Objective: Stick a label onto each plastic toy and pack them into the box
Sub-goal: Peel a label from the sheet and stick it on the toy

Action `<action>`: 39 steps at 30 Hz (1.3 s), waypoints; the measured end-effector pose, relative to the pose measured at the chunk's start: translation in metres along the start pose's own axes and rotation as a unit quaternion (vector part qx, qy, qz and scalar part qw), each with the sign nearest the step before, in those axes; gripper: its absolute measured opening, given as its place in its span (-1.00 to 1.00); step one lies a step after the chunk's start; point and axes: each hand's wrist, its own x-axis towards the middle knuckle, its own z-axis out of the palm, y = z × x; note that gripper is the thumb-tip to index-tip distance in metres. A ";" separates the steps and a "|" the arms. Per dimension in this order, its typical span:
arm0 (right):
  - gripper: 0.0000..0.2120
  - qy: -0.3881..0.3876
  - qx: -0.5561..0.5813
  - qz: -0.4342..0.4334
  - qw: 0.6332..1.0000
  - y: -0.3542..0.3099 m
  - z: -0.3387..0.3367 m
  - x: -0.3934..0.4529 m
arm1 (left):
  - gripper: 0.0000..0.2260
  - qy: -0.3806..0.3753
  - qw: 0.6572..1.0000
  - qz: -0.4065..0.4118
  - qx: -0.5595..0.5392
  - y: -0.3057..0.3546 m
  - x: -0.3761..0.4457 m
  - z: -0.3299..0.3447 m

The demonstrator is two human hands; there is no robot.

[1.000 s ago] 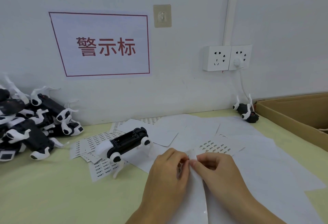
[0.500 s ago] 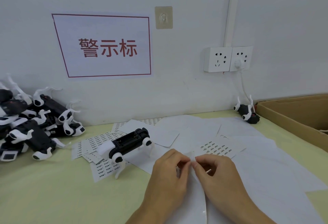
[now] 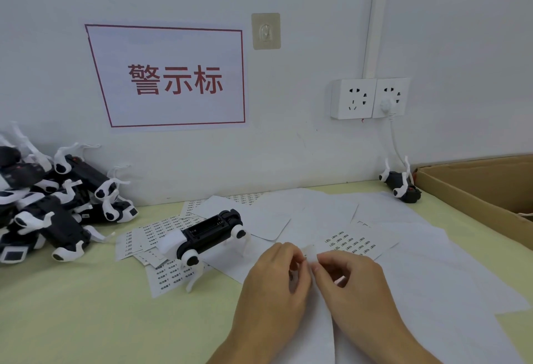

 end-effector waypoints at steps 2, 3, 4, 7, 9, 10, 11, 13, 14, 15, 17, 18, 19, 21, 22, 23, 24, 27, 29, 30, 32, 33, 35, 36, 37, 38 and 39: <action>-0.72 -0.004 -0.003 -0.004 1.000 0.000 0.000 0.000 | -0.92 -0.008 1.000 0.012 -0.001 0.001 -0.001 0.000; -0.72 -0.005 -0.002 -0.006 1.000 0.001 0.000 0.001 | -0.92 -0.012 1.000 0.016 -0.002 0.001 -0.001 -0.001; -0.72 -0.004 -0.001 -0.005 1.000 0.001 0.000 0.001 | -0.93 -0.014 1.000 0.015 -0.005 0.001 -0.001 -0.001; -0.71 -0.007 -0.013 -0.009 1.000 0.002 0.000 0.001 | -0.95 -0.023 0.999 -0.015 -0.027 -0.002 0.001 -0.001; -0.68 -0.008 -0.032 -0.018 0.999 0.003 -0.001 0.001 | -0.91 -0.031 0.998 -0.035 -0.037 -0.004 0.003 -0.001; -0.68 -0.008 -0.037 -0.022 0.999 0.004 -0.001 0.001 | -0.89 -0.035 0.998 -0.040 -0.038 -0.004 0.003 0.000; -0.70 -0.009 -0.040 -0.025 0.999 0.004 -0.001 0.001 | -0.88 -0.039 0.998 -0.044 -0.037 -0.004 0.003 0.000; -0.74 -0.009 -0.044 -0.026 0.999 0.005 -0.001 0.001 | -0.86 -0.039 0.997 -0.048 -0.039 -0.004 0.004 0.000; -0.75 -0.009 -0.047 -0.027 0.998 0.005 -0.001 0.001 | -0.86 -0.037 0.997 -0.048 -0.039 -0.005 0.004 -0.001; -0.76 -0.010 -0.050 -0.028 0.998 0.005 -0.002 0.002 | -0.88 -0.036 0.998 -0.046 -0.035 -0.005 0.003 -0.001; -0.79 -0.011 -0.054 -0.031 0.998 0.005 -0.002 0.002 | -0.92 -0.035 0.999 -0.032 -0.011 -0.004 0.002 -0.001; -0.80 -0.013 -0.057 -0.034 0.998 0.005 -0.002 0.002 | -0.94 -0.033 0.999 -0.021 0.010 -0.004 0.001 -0.001; -0.81 -0.017 -0.061 -0.036 0.997 0.006 -0.001 0.002 | -0.95 -0.030 0.999 -0.011 0.035 -0.003 -0.001 -0.001; -0.82 -0.022 -0.069 -0.041 0.997 0.007 -0.002 0.002 | -0.93 -0.025 0.997 -0.001 0.077 -0.001 -0.002 0.000; -0.82 -0.024 -0.071 -0.044 0.996 0.008 -0.002 0.002 | -0.92 -0.027 0.995 -0.003 0.092 -0.001 -0.003 0.000; -0.81 -0.026 -0.075 -0.044 0.996 0.007 -0.003 0.002 | -0.91 -0.030 0.994 -0.007 0.102 0.000 -0.003 0.000; -0.80 -0.029 -0.080 -0.043 0.995 0.007 -0.003 0.003 | -0.91 -0.033 0.993 -0.010 0.109 0.001 -0.003 0.000; -0.70 -0.024 -0.107 -0.012 0.994 0.008 -0.007 0.005 | -0.91 -0.007 0.995 -0.063 0.076 0.004 0.000 -0.002; -0.72 -0.003 -0.133 0.043 0.990 0.016 -0.012 0.010 | -0.86 0.047 0.987 -0.154 0.003 0.000 0.005 -0.005; -0.78 0.008 -0.151 0.065 0.986 0.020 -0.015 0.012 | -0.84 0.071 0.978 -0.195 -0.035 -0.002 0.007 -0.006; -0.90 0.019 -0.201 0.091 0.975 0.022 -0.019 0.015 | -0.83 0.092 0.962 -0.240 -0.087 -0.005 0.009 -0.009; -0.76 0.018 -0.227 0.094 0.969 0.022 -0.019 0.015 | -0.83 0.089 0.961 -0.245 -0.096 -0.005 0.010 -0.009; -0.63 0.021 -0.234 0.055 0.971 0.021 -0.016 0.012 | -0.84 0.071 0.964 -0.236 -0.096 -0.004 0.009 -0.007; -0.67 0.017 -0.206 0.025 0.978 0.017 -0.015 0.011 | -0.84 0.063 0.967 -0.230 -0.095 -0.003 0.009 -0.006; -0.71 -0.004 -0.166 -0.005 0.986 0.014 -0.013 0.009 | -0.84 0.058 0.968 -0.225 -0.097 -0.002 0.009 -0.006; -0.73 -0.042 -0.130 -0.037 0.990 0.011 -0.011 0.007 | -0.83 0.055 0.968 -0.222 -0.098 -0.002 0.009 -0.006; -0.74 -0.086 -0.114 -0.064 0.988 0.008 -0.008 0.004 | -0.83 0.053 0.969 -0.219 -0.099 -0.003 0.008 -0.006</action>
